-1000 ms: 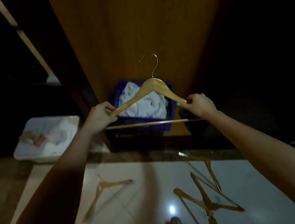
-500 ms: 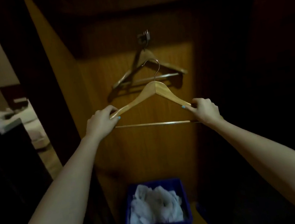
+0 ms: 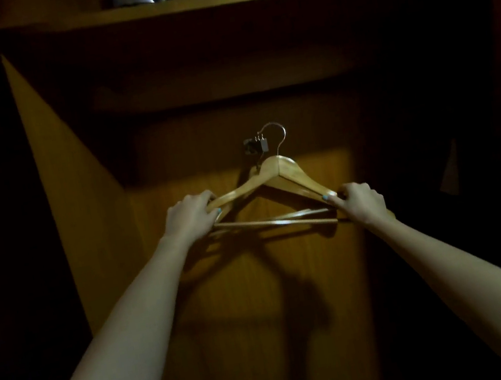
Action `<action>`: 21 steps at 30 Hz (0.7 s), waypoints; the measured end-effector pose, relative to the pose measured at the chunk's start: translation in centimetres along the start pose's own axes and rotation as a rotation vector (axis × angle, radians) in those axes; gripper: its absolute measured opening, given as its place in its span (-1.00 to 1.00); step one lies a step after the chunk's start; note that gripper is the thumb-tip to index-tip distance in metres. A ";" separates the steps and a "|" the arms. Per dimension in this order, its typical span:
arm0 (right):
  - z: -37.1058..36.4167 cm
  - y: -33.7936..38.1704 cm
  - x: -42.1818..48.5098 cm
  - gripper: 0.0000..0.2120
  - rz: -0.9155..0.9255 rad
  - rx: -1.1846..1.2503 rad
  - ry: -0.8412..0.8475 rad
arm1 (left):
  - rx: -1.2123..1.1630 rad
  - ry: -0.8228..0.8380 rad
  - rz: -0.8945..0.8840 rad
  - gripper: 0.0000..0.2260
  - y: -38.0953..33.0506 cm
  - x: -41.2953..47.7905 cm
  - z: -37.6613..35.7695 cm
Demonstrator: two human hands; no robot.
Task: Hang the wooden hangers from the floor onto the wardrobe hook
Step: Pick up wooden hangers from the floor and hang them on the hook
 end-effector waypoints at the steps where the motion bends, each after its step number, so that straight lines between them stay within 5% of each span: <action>1: -1.2 0.1 1.6 -0.58 0.003 -0.001 0.017 | 0.000 0.005 0.009 -0.73 0.6 1.2 -1.0; 13: -10.8 1.6 10.5 -0.69 0.032 -0.007 0.082 | 0.085 0.049 0.006 -0.77 5.2 7.0 -10.7; 21: -13.3 0.7 10.4 -0.60 0.044 0.079 -0.059 | 0.029 -0.128 0.025 -0.84 4.7 4.9 -13.7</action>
Point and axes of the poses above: each hand's wrist, its own x-axis towards the middle knuckle, its own z-axis out of the back of the hand, y = z × x, the point moved 5 cm from there along x, towards the middle knuckle, and after that the axes turned 3 degrees about -z, right-handed, at the moved point
